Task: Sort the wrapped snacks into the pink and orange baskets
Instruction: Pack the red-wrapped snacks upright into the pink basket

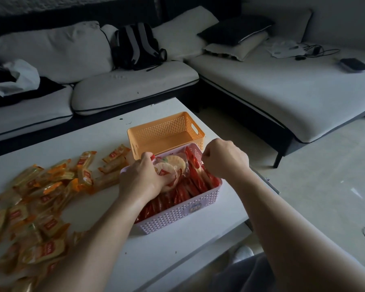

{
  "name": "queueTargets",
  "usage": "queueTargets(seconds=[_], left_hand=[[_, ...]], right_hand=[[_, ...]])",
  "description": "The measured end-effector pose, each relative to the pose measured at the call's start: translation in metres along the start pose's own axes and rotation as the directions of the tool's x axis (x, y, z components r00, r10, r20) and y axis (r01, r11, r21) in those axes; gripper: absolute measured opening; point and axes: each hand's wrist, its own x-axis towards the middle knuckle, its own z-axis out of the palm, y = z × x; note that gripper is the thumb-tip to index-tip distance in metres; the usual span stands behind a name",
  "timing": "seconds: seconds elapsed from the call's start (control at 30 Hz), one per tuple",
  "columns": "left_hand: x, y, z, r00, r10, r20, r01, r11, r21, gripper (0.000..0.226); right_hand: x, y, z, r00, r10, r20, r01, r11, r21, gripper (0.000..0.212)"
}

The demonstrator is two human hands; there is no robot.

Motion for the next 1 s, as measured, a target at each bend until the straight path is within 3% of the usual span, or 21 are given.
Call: queueTargets(seconds=[0.1, 0.17, 0.23, 0.33, 0.47, 0.57, 0.67, 0.73, 0.83, 0.93, 1.0], left_hand=[[-0.002, 0.003, -0.014, 1.0, 0.02, -0.016, -0.023, 0.981, -0.193, 0.062], [-0.005, 0.011, -0.027, 0.999, 0.049, -0.018, -0.052, 0.927, -0.37, 0.04], [-0.004, 0.023, -0.034, 0.997, 0.054, -0.061, -0.077, 0.869, -0.49, 0.032], [0.009, 0.038, -0.029, 0.997, 0.007, -0.074, -0.051, 0.787, -0.615, 0.021], [0.023, 0.054, -0.015, 0.999, -0.016, 0.035, 0.037, 0.671, -0.741, 0.019], [0.026, 0.063, -0.01, 0.989, 0.08, 0.128, 0.059, 0.574, -0.817, 0.02], [0.034, 0.064, -0.005, 0.971, 0.152, 0.183, 0.073, 0.541, -0.838, 0.024], [0.046, 0.06, 0.003, 0.971, 0.212, 0.109, -0.069, 0.687, -0.723, 0.021], [0.058, 0.055, 0.014, 0.926, 0.367, 0.09, -0.328, 0.898, -0.295, 0.022], [0.062, 0.053, 0.023, 0.888, 0.425, 0.175, -0.441, 0.895, 0.064, 0.028], [0.067, 0.052, 0.028, 0.876, 0.441, 0.193, -0.475, 0.86, 0.188, 0.03]], right_hand=[[0.001, -0.006, -0.007, 0.997, -0.075, -0.001, 0.072, 0.953, 0.295, 0.021], [-0.002, -0.012, -0.015, 0.987, -0.159, -0.006, 0.141, 0.855, 0.499, 0.02], [-0.004, -0.016, -0.022, 0.976, -0.218, -0.004, 0.173, 0.762, 0.624, 0.022], [-0.002, -0.016, -0.023, 0.968, -0.249, 0.005, 0.186, 0.735, 0.652, 0.024], [0.005, -0.012, -0.025, 0.979, -0.202, 0.036, 0.121, 0.707, 0.697, 0.028], [0.015, -0.009, -0.023, 0.983, -0.167, 0.081, 0.073, 0.749, 0.659, 0.039], [0.029, 0.0, -0.015, 0.994, -0.067, 0.089, -0.002, 0.79, 0.613, 0.029], [0.037, 0.008, -0.012, 0.997, 0.0, 0.072, -0.041, 0.822, 0.569, 0.019], [0.042, 0.012, -0.009, 0.993, 0.017, 0.117, -0.074, 0.864, 0.498, 0.022], [0.043, 0.01, -0.007, 0.985, 0.015, 0.172, -0.081, 0.92, 0.384, 0.033], [0.043, 0.009, -0.004, 0.991, 0.014, 0.136, -0.059, 0.941, 0.333, 0.032]])
